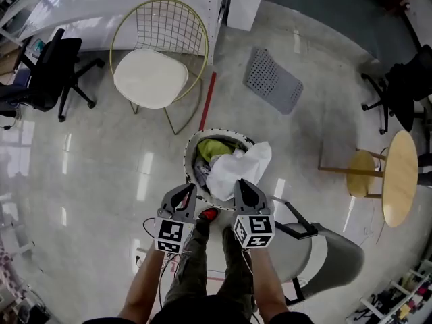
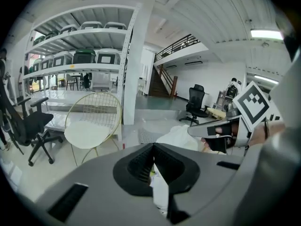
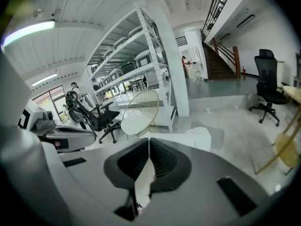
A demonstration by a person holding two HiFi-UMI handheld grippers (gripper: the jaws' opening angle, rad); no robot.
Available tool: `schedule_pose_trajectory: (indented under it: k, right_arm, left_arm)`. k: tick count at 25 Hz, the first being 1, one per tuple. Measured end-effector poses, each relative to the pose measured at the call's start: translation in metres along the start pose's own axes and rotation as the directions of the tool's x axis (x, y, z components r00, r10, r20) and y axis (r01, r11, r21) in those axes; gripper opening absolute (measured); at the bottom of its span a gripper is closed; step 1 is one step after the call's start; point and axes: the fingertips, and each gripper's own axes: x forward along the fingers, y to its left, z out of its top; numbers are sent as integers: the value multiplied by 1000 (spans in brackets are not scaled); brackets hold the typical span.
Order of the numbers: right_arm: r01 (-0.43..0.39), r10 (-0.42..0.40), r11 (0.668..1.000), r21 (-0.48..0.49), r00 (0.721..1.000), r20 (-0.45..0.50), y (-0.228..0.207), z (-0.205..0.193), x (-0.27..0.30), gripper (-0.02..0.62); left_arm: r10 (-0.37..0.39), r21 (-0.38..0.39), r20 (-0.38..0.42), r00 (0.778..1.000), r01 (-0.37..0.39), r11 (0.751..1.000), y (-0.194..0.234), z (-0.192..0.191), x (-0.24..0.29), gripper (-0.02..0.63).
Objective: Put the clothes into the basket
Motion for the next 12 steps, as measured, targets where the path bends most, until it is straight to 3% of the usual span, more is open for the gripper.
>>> schedule_pose_trajectory:
  k: [12]
  right_arm:
    - [-1,2,1000,7,981,-196,-43,-126,82,34]
  left_arm:
    - [12,-69,-107,994,-19,997,25,-92,74,6]
